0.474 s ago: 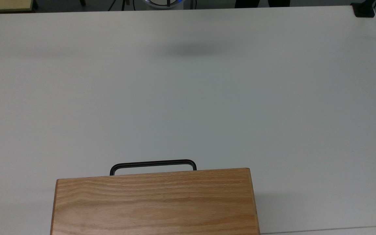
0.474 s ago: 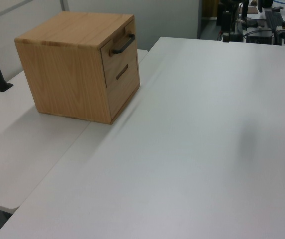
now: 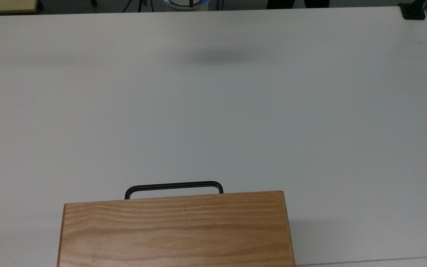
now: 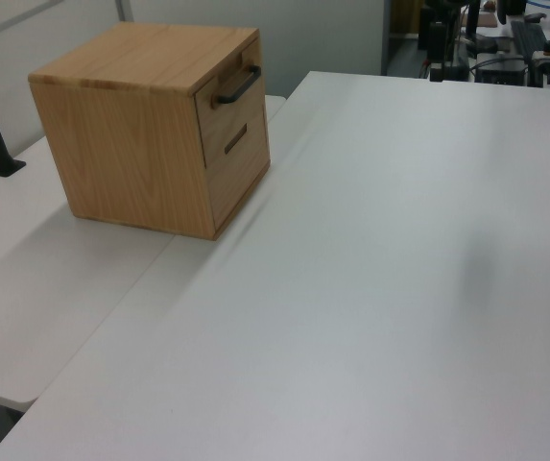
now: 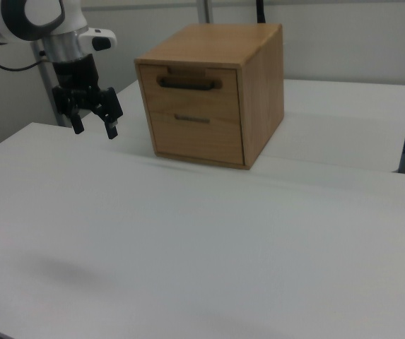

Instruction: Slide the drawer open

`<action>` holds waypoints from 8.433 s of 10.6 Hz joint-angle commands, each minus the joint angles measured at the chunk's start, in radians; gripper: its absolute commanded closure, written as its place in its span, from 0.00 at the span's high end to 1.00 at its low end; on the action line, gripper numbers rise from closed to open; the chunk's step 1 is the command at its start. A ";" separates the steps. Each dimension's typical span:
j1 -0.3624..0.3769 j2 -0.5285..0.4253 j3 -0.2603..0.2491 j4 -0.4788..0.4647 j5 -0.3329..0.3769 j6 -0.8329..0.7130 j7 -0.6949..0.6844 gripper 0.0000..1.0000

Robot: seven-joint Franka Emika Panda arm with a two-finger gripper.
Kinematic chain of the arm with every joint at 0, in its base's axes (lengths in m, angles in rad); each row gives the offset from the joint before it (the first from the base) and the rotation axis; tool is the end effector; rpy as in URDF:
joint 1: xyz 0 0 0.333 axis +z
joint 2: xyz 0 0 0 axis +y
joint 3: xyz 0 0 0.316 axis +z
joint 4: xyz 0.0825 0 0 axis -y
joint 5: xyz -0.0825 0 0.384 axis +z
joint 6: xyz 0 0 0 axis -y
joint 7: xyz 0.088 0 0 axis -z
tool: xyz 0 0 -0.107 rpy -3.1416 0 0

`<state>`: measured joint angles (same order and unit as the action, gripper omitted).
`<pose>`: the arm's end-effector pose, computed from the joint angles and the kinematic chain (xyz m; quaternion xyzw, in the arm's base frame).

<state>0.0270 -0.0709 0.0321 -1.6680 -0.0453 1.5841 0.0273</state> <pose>0.5319 0.0273 0.6184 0.9996 0.0163 -0.0055 0.0240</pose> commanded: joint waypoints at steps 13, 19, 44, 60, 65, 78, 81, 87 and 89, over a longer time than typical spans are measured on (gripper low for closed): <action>-0.059 0.029 -0.004 0.040 0.002 -0.015 0.104 1.00; -0.052 0.060 -0.001 0.068 0.082 0.043 0.758 1.00; 0.010 0.644 -0.001 0.249 0.124 1.464 1.583 0.42; 0.010 0.545 0.002 0.107 0.065 1.456 1.468 0.09; 0.008 0.331 0.003 -0.180 0.077 1.453 1.485 0.07; -0.019 0.011 -0.001 -0.378 0.078 0.970 1.513 0.81; -0.019 -0.015 -0.003 -0.268 0.078 0.753 1.516 0.81; -0.007 -0.014 0.002 -0.076 0.068 0.365 1.313 0.81; -0.009 -0.006 0.002 -0.021 0.068 0.254 1.162 0.82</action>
<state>0.0091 -0.0852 0.0386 -1.7538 0.0236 1.9599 1.3453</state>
